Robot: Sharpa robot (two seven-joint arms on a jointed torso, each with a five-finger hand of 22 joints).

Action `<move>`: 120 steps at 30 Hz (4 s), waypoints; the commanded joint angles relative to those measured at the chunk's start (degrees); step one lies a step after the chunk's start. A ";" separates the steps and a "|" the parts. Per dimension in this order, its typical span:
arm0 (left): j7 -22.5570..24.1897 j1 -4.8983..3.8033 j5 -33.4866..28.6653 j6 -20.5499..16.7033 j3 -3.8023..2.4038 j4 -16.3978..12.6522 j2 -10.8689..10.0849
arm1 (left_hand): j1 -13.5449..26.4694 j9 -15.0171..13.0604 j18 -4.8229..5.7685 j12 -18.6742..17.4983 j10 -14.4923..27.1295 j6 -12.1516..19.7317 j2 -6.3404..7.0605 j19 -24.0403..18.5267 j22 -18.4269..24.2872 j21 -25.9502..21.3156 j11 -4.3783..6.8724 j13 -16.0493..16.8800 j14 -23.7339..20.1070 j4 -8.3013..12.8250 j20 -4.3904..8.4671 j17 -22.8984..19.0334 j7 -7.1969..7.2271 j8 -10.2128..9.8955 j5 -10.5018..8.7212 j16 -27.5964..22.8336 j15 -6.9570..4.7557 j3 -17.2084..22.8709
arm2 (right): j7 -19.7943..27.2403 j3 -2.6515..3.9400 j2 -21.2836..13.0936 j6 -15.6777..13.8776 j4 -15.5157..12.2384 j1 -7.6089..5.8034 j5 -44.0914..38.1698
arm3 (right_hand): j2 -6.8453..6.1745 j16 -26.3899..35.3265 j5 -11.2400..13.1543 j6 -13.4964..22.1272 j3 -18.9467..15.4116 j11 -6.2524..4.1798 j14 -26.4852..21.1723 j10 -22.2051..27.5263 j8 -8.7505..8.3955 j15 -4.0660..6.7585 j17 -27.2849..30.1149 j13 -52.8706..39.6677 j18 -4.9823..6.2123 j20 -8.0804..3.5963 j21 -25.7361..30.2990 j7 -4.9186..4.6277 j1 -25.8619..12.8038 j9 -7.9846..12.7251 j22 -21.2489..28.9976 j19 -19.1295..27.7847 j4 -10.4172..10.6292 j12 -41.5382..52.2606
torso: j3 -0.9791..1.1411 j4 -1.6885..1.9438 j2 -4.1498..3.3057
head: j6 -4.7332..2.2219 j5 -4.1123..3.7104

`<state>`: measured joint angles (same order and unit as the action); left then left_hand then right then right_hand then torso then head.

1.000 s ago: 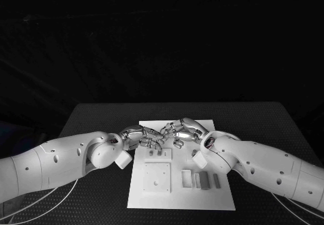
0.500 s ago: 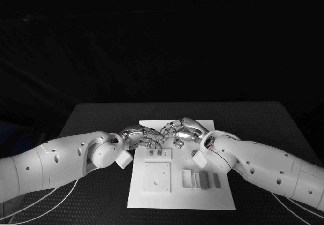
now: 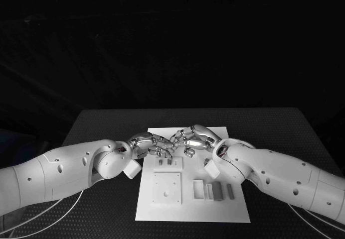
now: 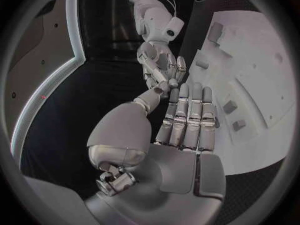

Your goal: Assemble the parts on the task board

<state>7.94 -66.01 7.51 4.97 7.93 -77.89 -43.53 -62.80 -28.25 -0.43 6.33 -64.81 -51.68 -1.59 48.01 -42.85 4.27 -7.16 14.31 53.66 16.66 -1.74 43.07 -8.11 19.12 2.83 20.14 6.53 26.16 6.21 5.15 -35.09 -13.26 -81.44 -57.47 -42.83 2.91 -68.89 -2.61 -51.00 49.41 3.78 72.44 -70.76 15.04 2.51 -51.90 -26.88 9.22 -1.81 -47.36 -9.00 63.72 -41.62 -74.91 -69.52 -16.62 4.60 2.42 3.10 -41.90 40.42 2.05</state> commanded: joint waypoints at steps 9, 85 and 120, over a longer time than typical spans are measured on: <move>0.85 -0.06 -0.06 0.92 -0.09 -0.99 0.65 | -1.00 0.14 0.43 0.96 -1.39 -1.52 -0.21 0.41 0.29 -0.16 0.42 1.46 0.85 -0.02 0.20 1.47 0.35 0.35 -0.01 0.94 -0.25 -0.60 | -0.41 -0.04 0.45 0.37 0.08 0.07 -1.40 | 0.33 -0.23 -0.14 -0.41 0.35 -0.11 0.00 -0.42 0.21 0.26 -0.07 0.13 5.78 -0.45 -0.13 0.05 0.28 -0.09 -1.08 -0.04 0.11 -0.21 | -0.03 0.02 0.01 | 0.22 0.04; -0.62 -0.06 0.18 -2.05 -0.09 -0.53 0.27 | -1.17 -4.80 0.43 5.16 -1.85 -3.33 -0.48 1.55 0.90 -0.01 2.34 15.23 3.56 -0.14 0.48 8.56 1.05 1.96 -0.02 2.20 -1.78 5.97 | 0.63 -0.05 0.00 -1.19 0.43 0.07 -5.44 | -1.44 -0.39 -0.16 -1.27 -8.59 -0.59 0.00 -2.29 -1.37 0.73 -0.24 0.98 5.78 -0.62 -0.18 -0.01 2.30 2.13 -0.86 0.15 0.08 0.06 | -0.01 0.00 0.00 | 0.28 -0.07; -2.60 -0.06 -1.80 1.31 -0.09 -0.10 0.01 | 4.57 -3.65 0.43 2.91 2.26 4.00 1.62 0.31 0.58 -0.03 0.77 18.96 2.45 -0.41 0.09 10.30 -2.62 -3.11 -0.03 0.28 -1.13 4.65 | 0.62 -0.05 -0.03 -0.71 0.39 0.08 -4.99 | -0.64 -0.28 -0.16 -1.72 -7.13 -0.74 0.04 -2.79 -1.34 0.86 -0.19 1.07 5.78 -0.63 -0.16 0.15 1.96 2.33 -0.96 0.17 -0.05 0.08 | 0.00 0.03 0.01 | 0.36 -0.17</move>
<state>6.09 -66.04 6.18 5.48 7.88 -77.95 -43.55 -58.59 -31.96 -0.43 9.51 -62.95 -47.99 0.05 48.62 -42.22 4.27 -6.54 33.24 56.40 16.27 -1.52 53.35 -10.83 16.29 2.83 20.63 5.23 31.11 6.05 5.08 -35.15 -14.71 -80.94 -57.42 -48.07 1.89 -69.21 -2.44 -52.33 41.92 3.08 72.35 -73.16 13.52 3.03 -52.18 -25.74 8.72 -2.43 -47.67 -8.73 65.69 -39.33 -74.90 -69.52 -16.68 4.26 2.42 3.10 -41.90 40.81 1.85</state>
